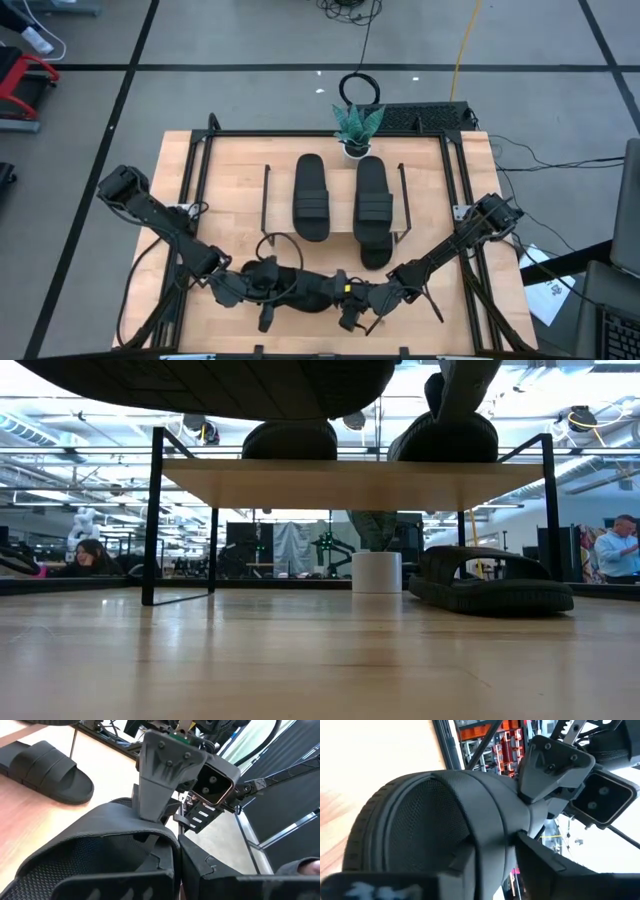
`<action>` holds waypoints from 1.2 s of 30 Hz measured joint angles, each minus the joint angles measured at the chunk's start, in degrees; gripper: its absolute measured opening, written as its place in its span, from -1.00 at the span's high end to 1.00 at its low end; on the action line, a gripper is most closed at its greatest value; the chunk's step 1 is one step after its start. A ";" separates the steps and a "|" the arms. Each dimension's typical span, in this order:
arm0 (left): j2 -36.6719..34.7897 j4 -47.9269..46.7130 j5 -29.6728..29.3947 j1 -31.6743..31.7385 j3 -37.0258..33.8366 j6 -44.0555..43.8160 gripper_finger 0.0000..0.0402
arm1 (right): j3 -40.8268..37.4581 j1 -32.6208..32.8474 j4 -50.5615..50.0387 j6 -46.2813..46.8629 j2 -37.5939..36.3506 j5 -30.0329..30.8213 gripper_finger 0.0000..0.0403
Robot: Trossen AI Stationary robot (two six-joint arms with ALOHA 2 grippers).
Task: Pick and place slides into the shelf
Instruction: Put the black slide under the shelf
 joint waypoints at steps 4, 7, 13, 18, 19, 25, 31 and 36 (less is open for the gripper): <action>0.02 -0.05 -0.21 -0.14 0.00 -0.03 1.00 | 0.00 -0.01 -0.02 0.71 -0.02 0.34 0.79; 0.02 -0.31 -0.21 -0.14 0.00 -0.04 1.00 | 0.00 -0.01 -0.02 0.66 -0.02 0.41 0.95; 0.07 -0.88 -1.01 -1.01 0.01 1.35 0.95 | 0.00 0.26 -0.02 0.59 -0.02 1.25 0.97; -0.72 -3.35 -1.10 -2.36 0.17 2.28 0.77 | 1.79 1.58 -3.10 0.67 -0.05 7.14 0.99; -0.90 -3.63 -0.97 -2.78 0.20 2.74 0.73 | 2.53 1.87 -4.80 1.05 -0.09 8.15 0.99; -2.03 -5.04 0.57 -4.72 0.26 5.41 0.48 | 7.06 3.55 -14.90 6.28 -0.22 11.23 0.99; -3.20 -7.80 0.43 -5.66 0.20 7.97 0.32 | 7.20 5.82 -20.14 10.27 -0.22 14.46 1.00; -3.74 -7.84 0.70 -6.20 0.19 10.27 0.24 | 7.13 7.30 -25.75 16.48 -0.19 14.15 1.00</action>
